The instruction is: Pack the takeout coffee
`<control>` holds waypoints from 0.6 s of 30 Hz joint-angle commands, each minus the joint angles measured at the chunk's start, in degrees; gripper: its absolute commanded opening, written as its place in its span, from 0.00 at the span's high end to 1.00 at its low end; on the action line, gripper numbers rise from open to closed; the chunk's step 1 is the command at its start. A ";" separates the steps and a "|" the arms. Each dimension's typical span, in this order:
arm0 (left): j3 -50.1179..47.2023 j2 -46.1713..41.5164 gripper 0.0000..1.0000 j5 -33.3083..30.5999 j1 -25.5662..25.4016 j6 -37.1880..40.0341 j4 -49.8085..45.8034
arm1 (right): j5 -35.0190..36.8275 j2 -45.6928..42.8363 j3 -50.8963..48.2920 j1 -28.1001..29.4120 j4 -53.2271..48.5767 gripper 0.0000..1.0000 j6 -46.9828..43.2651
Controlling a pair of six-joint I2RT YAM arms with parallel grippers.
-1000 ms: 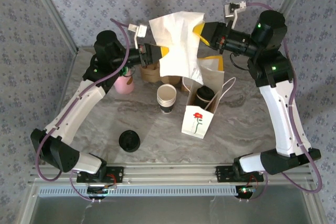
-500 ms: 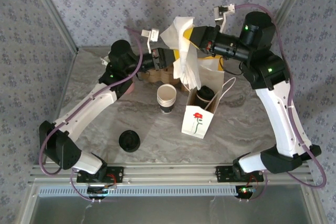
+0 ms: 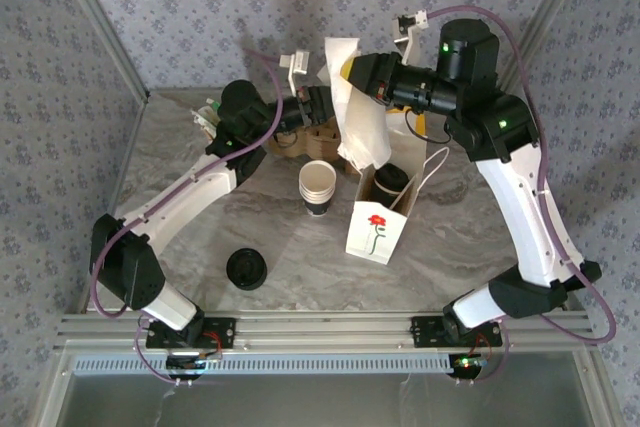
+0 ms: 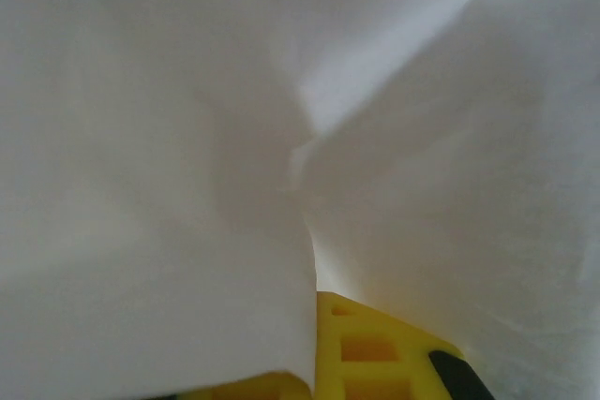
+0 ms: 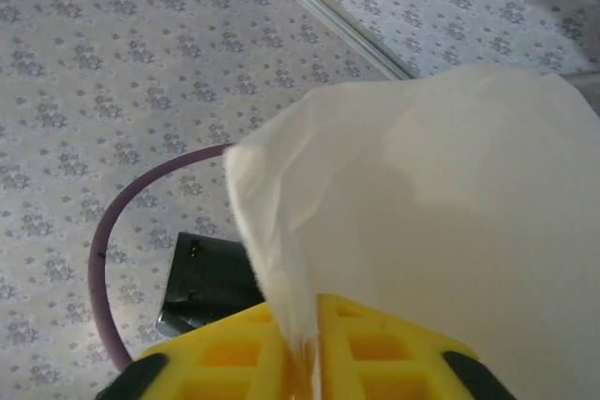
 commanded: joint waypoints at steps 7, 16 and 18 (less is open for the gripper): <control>-0.75 -2.65 1.00 1.55 -1.23 -1.97 1.39 | 0.56 2.35 8.09 -0.51 -5.53 0.50 -3.70; 0.20 -6.81 1.00 1.97 -1.60 -0.96 -11.36 | -0.73 1.74 7.38 -2.21 -6.58 0.44 -4.74; 0.77 -7.15 1.00 2.10 -2.12 -0.96 -12.71 | -1.16 1.79 6.42 -2.19 -5.99 0.42 -4.83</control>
